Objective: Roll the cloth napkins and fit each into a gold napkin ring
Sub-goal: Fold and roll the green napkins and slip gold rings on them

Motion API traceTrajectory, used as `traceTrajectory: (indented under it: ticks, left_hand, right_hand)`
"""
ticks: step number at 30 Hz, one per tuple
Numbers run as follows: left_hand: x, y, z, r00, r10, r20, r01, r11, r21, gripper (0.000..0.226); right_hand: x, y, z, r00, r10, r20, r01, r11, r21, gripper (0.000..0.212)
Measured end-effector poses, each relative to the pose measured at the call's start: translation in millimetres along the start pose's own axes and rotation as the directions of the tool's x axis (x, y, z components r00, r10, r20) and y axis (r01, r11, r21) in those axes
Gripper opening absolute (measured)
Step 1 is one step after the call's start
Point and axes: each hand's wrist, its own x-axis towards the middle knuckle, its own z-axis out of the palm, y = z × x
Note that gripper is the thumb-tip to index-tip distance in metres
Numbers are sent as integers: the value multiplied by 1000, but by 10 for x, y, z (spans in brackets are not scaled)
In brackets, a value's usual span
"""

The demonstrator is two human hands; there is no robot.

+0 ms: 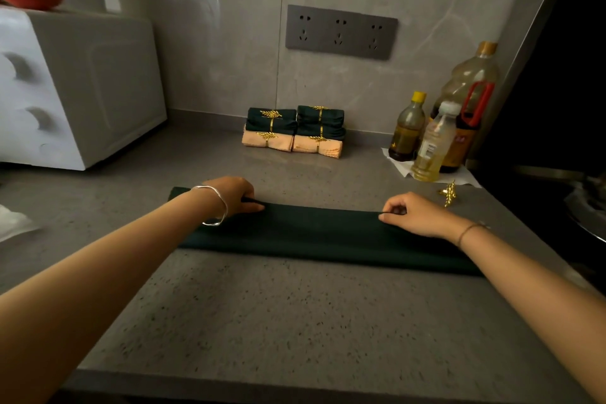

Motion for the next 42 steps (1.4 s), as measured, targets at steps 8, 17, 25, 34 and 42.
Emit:
traceTrajectory:
  ticks: [8, 17, 25, 34, 42]
  left_hand:
    - [-159, 659, 279, 973, 143, -181, -122, 985, 120, 63]
    - [-81, 962, 639, 989, 134, -59, -134, 991, 8, 57]
    - [-104, 977, 643, 988, 120, -93, -121, 993, -6, 55]
    - [-97, 934, 653, 986, 142, -89, -142, 990, -2, 56]
    - [-89, 942, 661, 986, 137, -100, -137, 991, 8, 56]
  right_hand:
    - [55, 22, 31, 1000, 1, 17, 0, 1000, -29, 9]
    - [-86, -185, 226, 973, -26, -231, -13, 986, -165, 19]
    - [-125, -756, 847, 992, -92, -91, 74, 979, -188, 49]
    - [-232, -268, 669, 998, 14, -68, -29, 974, -225, 54]
    - [-485, 417, 316, 977, 186, -100, -206, 947, -248, 64]
